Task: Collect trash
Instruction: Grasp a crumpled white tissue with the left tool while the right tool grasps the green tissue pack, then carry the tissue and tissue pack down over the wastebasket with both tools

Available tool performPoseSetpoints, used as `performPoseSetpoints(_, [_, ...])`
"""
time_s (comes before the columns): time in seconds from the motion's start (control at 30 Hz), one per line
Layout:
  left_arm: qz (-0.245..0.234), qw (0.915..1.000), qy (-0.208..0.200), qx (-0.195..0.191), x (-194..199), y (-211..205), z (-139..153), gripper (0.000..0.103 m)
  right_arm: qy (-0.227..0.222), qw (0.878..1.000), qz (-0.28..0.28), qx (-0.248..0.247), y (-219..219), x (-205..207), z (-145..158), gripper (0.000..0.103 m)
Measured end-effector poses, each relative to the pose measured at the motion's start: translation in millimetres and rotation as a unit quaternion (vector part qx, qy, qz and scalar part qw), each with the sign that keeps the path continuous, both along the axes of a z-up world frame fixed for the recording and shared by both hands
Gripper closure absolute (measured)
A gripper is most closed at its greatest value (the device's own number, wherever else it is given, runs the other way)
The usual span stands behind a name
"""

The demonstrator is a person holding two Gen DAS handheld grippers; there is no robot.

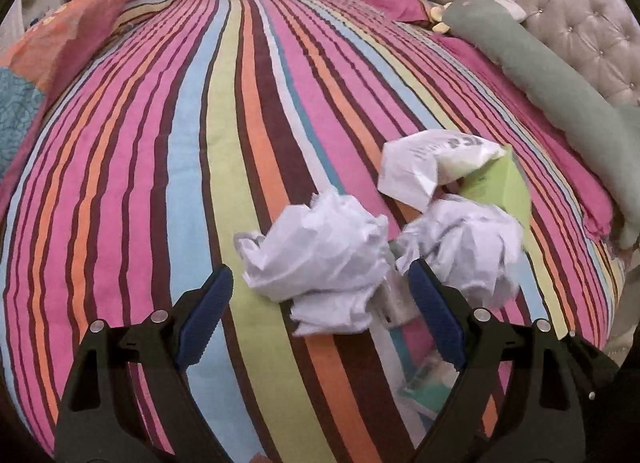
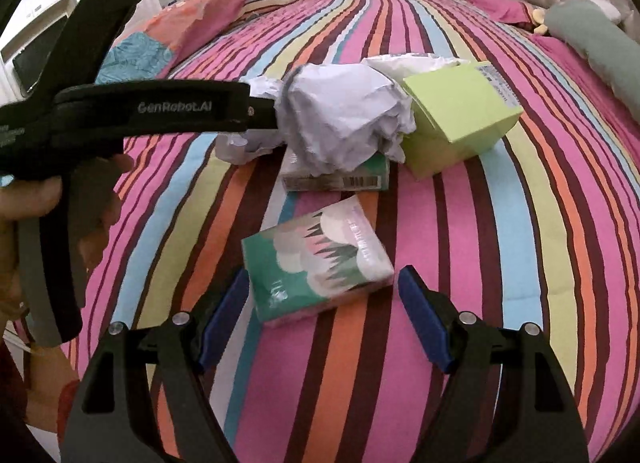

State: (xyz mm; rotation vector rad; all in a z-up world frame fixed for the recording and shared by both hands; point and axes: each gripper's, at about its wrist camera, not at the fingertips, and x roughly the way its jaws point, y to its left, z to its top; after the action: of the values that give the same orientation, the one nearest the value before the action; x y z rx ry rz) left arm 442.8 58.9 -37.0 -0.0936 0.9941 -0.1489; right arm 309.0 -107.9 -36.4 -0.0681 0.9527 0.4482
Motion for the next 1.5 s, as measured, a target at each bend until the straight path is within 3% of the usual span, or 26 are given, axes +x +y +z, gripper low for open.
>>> performPoseSetpoints(0.17, [0.013, 0.9997, 0.021, 0.000, 15, 5, -10, 0.016, 0.005, 1.000, 0.001, 0.003, 4, 7, -4, 0.030])
performPoseSetpoints(0.5, [0.038, 0.9979, 0.041, -0.034, 26, 7, -25, 0.016, 0.001, 1.000, 0.001, 0.003, 10, 10, -6, 0.030])
performPoseSetpoints(0.83, [0.035, 0.9975, 0.026, -0.056, 28, 3, -13, 0.016, -0.002, 1.000, 0.004, 0.011, 10, 5, -7, 0.030])
performPoseSetpoints(1.13, [0.034, 0.9987, 0.037, 0.007, 40, -7, -18, 0.016, -0.019, 1.000, 0.007, -0.024, 21, 3, -11, 0.030])
performPoseSetpoints(1.27, [0.046, 0.9979, 0.046, -0.001, 40, 0, -26, 0.032, -0.026, 0.999, 0.006, -0.042, 26, 1, -13, 0.031])
performPoseSetpoints(1.5, [0.054, 0.9979, 0.034, 0.011, 27, -1, -24, 0.038, -0.037, 0.997, 0.002, -0.062, 26, -11, -14, 0.036])
